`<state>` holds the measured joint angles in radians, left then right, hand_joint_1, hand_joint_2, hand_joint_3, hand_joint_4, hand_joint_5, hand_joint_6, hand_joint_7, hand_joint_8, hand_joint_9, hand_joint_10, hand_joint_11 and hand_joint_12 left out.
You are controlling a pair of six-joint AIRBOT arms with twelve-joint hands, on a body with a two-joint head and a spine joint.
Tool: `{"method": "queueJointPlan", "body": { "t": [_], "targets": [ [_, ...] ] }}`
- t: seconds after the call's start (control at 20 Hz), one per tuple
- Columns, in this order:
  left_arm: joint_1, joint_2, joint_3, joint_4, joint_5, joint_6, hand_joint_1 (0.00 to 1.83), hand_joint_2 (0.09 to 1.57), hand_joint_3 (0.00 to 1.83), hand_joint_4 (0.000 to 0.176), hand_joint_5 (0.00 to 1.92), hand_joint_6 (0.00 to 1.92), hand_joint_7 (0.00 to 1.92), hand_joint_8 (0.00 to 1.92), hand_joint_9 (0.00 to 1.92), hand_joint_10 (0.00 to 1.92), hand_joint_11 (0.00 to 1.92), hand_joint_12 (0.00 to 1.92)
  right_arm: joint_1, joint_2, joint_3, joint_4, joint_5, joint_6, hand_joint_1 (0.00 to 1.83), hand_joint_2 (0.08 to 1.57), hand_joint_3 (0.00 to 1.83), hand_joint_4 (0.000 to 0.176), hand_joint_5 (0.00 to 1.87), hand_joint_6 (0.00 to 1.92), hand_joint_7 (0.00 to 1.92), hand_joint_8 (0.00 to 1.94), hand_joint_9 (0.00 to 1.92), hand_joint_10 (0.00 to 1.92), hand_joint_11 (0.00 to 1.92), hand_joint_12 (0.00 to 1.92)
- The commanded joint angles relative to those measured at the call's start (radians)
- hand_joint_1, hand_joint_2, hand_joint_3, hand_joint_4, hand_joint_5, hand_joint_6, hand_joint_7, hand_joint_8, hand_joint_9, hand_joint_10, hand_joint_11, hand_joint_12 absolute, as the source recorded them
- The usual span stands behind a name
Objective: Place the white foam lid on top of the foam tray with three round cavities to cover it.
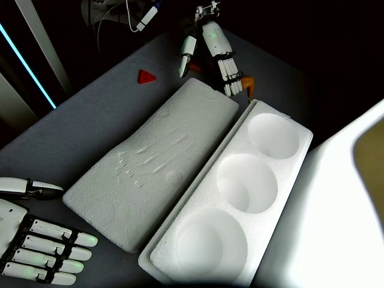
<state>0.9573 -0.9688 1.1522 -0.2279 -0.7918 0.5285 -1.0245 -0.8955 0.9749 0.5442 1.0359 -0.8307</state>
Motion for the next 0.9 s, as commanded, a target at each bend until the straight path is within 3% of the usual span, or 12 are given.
{"method": "queueJointPlan", "body": {
  "t": [0.0, 0.85],
  "targets": [
    [-0.013, 0.000, 0.008, -0.012, -0.106, -0.002, 0.45, 0.96, 0.00, 0.000, 0.08, 0.00, 0.00, 0.00, 0.00, 0.00, 0.00, 0.00, 0.013, 0.002, 0.011, 0.004, 0.099, 0.003, 0.60, 1.13, 0.01, 0.000, 0.00, 0.00, 0.00, 0.00, 0.00, 0.00, 0.00, 0.00],
    [-0.030, -0.051, 0.033, -0.011, -0.097, -0.022, 0.41, 0.96, 0.00, 0.000, 0.08, 0.00, 0.00, 0.00, 0.00, 0.00, 0.00, 0.00, 0.058, -0.049, 0.052, 0.015, 0.067, 0.009, 0.60, 1.11, 0.00, 0.000, 0.00, 0.00, 0.00, 0.00, 0.00, 0.00, 0.00, 0.00]
  ]
}}
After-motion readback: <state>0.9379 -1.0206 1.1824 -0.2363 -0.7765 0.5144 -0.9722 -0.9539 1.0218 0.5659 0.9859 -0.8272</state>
